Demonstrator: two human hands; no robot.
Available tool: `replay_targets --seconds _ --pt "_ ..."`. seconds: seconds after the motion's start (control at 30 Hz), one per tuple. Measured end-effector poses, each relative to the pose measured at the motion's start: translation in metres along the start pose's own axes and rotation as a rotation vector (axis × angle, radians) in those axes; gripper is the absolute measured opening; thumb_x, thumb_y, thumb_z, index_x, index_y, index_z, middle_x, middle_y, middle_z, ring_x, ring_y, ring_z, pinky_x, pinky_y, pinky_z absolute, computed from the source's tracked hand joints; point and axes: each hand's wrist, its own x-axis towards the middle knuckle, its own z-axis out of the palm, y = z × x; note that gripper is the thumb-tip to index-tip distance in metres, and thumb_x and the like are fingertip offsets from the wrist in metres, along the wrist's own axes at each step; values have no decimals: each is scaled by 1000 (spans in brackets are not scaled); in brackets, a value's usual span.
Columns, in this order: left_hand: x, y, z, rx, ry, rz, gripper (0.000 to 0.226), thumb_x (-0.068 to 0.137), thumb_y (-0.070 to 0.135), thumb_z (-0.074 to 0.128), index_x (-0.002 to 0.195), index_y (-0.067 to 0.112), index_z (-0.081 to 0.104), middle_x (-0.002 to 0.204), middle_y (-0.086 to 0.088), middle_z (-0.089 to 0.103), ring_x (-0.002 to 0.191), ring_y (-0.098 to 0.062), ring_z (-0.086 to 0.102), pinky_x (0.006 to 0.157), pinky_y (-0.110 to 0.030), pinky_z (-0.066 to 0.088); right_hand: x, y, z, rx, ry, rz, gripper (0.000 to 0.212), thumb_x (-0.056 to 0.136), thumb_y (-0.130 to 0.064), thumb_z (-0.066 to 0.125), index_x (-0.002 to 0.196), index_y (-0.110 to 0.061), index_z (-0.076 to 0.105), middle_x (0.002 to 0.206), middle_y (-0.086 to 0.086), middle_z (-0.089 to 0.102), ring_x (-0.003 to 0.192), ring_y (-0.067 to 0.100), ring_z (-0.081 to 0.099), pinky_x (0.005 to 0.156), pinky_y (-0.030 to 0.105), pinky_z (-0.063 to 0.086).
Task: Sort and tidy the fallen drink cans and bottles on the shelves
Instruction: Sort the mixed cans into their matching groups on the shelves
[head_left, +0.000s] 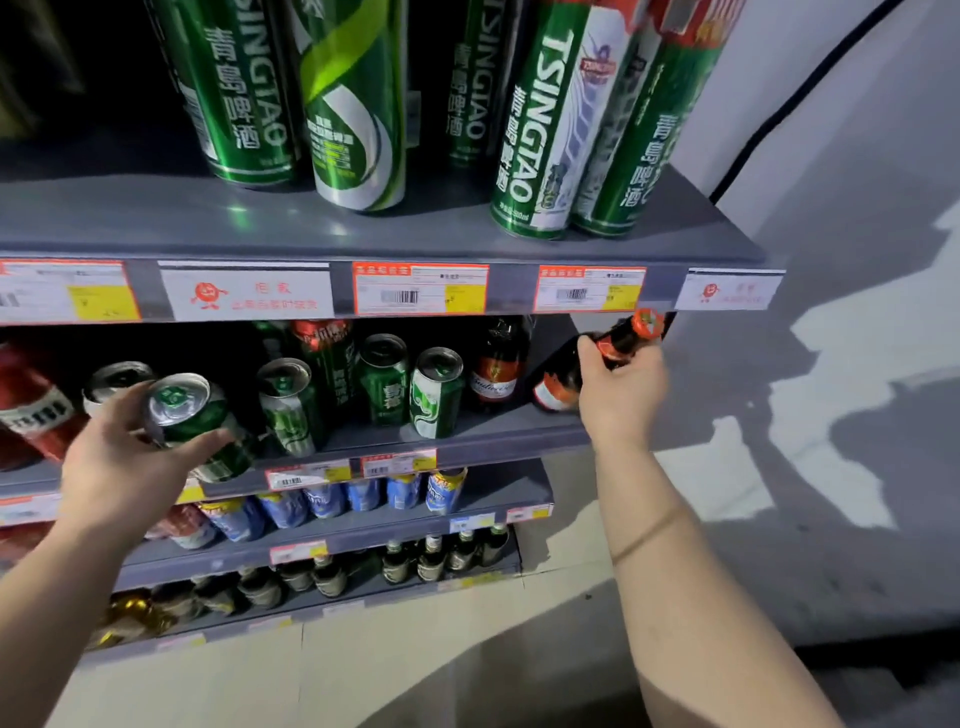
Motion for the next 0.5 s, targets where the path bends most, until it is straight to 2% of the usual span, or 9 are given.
replay_targets --seconds 0.07,0.1,0.17,0.27,0.37,0.43,0.5 --pt "-18 28 -3 33 6 -5 82 41 78 77 116 54 52 113 4 61 96 -19 58 93 -42 48 11 3 2 -41 -9 -26 25 82 -30 72 96 -12 62 84 -3 67 85 24 66 76 34 51" --pt "-24 38 -4 60 -1 -4 87 49 67 83 126 43 52 118 0 62 97 -19 57 94 -43 48 14 4 2 -62 -17 -40 27 81 -33 72 97 -12 64 85 -2 69 84 24 67 76 36 53" --pt "-28 45 -3 75 -5 8 86 59 49 88 133 28 49 122 -4 62 98 -22 58 93 -45 49 18 6 0 -104 -45 -63 31 81 -37 70 99 -13 65 85 0 69 82 25 67 73 35 53" --pt "-26 43 1 101 28 49 81 54 60 83 126 40 51 112 0 63 99 -26 61 89 -49 51 14 7 -8 -146 -91 -62 33 84 -39 70 97 -9 64 79 -2 64 76 22 62 67 29 46" --pt "-16 22 6 100 5 61 91 49 71 79 128 34 52 106 -4 63 98 -30 62 84 -51 53 1 14 -10 -174 -132 -14 32 85 -40 69 87 -8 61 70 -3 59 70 22 59 54 23 36" --pt "-22 31 3 91 -1 85 93 47 74 78 128 37 52 109 -2 65 98 -27 64 85 -49 54 -7 18 -9 -188 -149 16 31 86 -40 68 86 -10 59 74 -1 60 75 25 61 58 25 38" --pt "-31 47 -1 94 -15 79 89 57 59 85 133 32 50 118 0 65 105 -25 63 91 -45 52 -7 14 -7 -204 -150 10 30 87 -39 67 93 -11 58 81 -1 59 83 27 62 67 28 40"
